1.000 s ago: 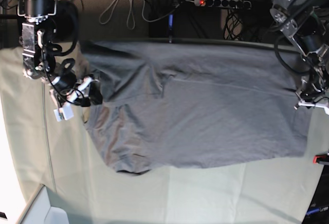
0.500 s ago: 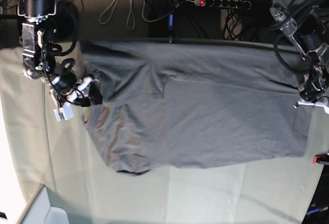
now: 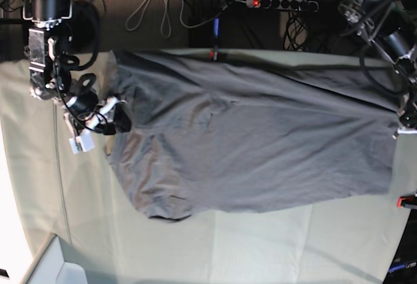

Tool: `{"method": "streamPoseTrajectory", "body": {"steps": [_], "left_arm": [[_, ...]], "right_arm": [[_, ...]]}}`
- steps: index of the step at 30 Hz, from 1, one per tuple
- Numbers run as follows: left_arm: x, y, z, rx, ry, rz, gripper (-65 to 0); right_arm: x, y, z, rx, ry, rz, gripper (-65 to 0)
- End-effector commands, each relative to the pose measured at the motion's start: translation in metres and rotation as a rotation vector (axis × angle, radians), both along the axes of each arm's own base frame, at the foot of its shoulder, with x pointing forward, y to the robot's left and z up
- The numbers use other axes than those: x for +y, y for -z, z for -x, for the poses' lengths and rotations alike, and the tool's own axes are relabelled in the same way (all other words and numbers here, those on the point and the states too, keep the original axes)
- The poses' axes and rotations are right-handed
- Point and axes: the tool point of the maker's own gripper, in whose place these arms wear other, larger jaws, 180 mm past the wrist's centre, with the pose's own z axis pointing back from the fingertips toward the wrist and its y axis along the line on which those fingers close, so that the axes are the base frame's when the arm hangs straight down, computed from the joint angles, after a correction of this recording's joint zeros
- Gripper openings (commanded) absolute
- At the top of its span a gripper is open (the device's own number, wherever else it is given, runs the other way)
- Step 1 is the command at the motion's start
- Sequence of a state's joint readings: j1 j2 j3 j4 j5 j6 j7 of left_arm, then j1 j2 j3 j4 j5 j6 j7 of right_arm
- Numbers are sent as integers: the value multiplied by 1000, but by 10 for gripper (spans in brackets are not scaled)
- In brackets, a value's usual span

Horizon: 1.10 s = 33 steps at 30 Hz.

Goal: Layout the t-shirt on the table in an organized manner, then fold the t-shirt properly
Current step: 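Drag the shirt with the right gripper away from the left gripper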

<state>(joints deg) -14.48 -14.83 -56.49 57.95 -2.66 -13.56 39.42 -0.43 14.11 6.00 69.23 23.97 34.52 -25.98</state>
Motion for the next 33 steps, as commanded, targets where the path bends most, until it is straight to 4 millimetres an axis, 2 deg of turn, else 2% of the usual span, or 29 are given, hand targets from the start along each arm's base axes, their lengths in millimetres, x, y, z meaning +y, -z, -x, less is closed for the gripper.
{"method": "streamPoseTrajectory", "body": {"steps": [1,9,16,20,24,30,33], "left_arm": [[12,-16,-6,-37,-10,-34,-650],[13,-16,-5,-38,-13,-33,-650],[15,-18,-7,-51,-16,-46,-650],[16,-21,-9,-74,-20,-61,-650],[14,-20,-10,-73,-17,-59,-650],[13,-19,-10,-70,-14,-57,-650],[14,-19,-10,-71,-15,-57,-650]], "right_arm": [[2,-18,-14,-64,0,-16,-373],[11,-36,-15,-119,-20,-14,-373],[10,-37,-17,-123,-20,-13,-372],[11,-34,-13,-112,-21,-13,-372],[32,-26,-4,-88,-77,-25,-366],[43,-16,3,-55,-107,-33,-278],[42,-11,4,-39,-101,-34,-274]]}}
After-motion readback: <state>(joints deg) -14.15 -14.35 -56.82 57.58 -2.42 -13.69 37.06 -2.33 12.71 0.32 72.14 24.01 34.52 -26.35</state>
